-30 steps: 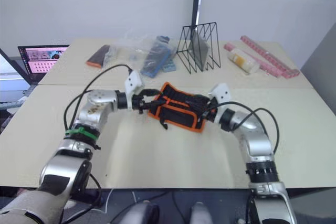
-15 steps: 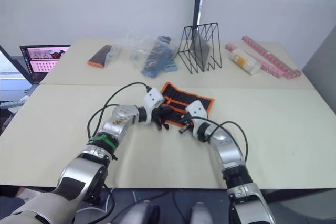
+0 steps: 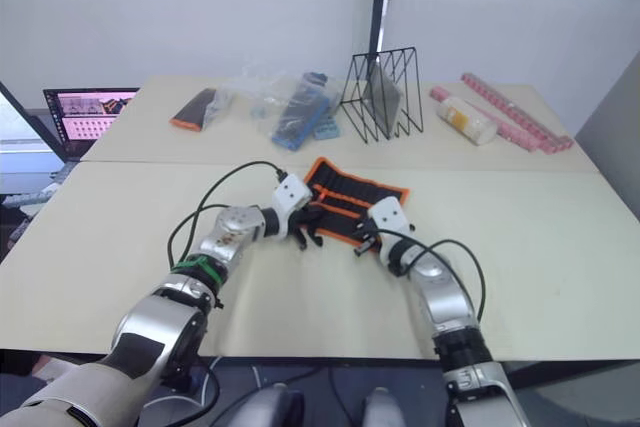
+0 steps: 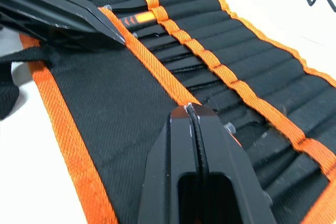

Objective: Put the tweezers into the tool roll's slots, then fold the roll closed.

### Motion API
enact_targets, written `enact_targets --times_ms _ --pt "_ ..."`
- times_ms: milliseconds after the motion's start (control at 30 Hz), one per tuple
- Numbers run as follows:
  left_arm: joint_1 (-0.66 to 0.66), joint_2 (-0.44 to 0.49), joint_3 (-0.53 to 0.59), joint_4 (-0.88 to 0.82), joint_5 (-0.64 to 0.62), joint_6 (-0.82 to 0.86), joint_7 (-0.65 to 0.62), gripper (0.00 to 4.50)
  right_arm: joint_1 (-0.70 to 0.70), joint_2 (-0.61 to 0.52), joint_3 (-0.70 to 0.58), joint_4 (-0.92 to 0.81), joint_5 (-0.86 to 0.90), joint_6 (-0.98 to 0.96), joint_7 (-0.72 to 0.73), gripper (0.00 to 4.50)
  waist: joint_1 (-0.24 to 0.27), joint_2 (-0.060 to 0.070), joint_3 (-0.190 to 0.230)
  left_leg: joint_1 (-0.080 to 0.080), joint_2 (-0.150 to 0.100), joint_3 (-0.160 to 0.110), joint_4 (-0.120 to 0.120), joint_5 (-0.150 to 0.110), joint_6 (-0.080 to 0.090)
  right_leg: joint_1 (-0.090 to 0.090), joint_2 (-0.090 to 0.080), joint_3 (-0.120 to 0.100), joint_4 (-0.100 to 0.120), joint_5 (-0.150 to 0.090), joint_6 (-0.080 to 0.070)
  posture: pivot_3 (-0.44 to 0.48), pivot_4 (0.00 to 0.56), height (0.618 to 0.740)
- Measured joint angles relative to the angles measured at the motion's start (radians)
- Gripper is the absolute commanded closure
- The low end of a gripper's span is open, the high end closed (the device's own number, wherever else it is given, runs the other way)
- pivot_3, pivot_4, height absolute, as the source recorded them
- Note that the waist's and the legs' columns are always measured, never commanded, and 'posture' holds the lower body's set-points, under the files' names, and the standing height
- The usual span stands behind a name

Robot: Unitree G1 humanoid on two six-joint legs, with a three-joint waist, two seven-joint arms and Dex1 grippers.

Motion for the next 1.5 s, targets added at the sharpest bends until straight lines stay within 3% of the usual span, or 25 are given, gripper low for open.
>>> enact_targets --times_ms 200,433,767,967,1200,1500 --pt "0.009 0.036 0.015 -0.046 -0.018 0.040 -0.053 4.48 0.007 -0.011 0.000 -0.011 0.001 0.001 0.001 4.50 0.003 0.000 0.000 0.000 0.000 0.000 0.000 0.000 0.000 0.000 0.000 0.000 0.000 0.000 0.000 0.000 0.150 0.687" --pt "0.069 0.116 0.063 -0.304 -0.087 0.183 -0.113 4.48 0.053 -0.052 -0.068 -0.080 0.064 -0.002 0.053 4.50 0.005 0.000 0.000 -0.005 0.000 0.000 0.000 0.000 0.000 -0.004 0.000 0.000 -0.001 0.000 0.000 0.000 0.150 0.687" --pt "0.133 0.101 0.066 -0.553 -0.151 0.336 -0.130 4.48 -0.007 -0.047 -0.097 -0.090 0.117 -0.080 0.131 4.50 -0.005 0.000 0.000 -0.005 0.001 0.000 -0.001 0.000 0.000 -0.004 0.001 0.000 -0.001 0.000 0.000 0.000 0.150 0.687" --pt "0.160 0.006 -0.016 -0.494 -0.113 0.334 -0.082 4.48 -0.011 0.040 -0.001 -0.059 0.061 -0.030 0.078 4.50 0.000 0.000 0.000 -0.005 0.000 0.000 -0.001 0.000 0.000 -0.004 0.000 0.000 -0.001 0.000 0.000 0.000 0.150 0.687" --pt "0.126 -0.057 -0.044 -0.298 -0.040 0.223 0.053 4.48 -0.002 0.034 0.034 -0.009 -0.016 -0.026 0.008 4.50 0.004 0.000 0.000 -0.002 0.000 0.000 -0.001 0.000 0.000 -0.001 0.000 0.000 -0.002 0.000 0.000 0.000 0.150 0.687" --pt "0.110 -0.038 -0.045 -0.234 -0.008 0.172 0.089 4.48 0.011 -0.038 0.001 0.002 -0.039 -0.031 -0.043 4.50 0.006 0.000 -0.002 0.001 0.000 0.000 0.000 0.000 0.000 0.001 0.000 0.000 -0.002 0.000 0.000 0.000 0.150 0.687"
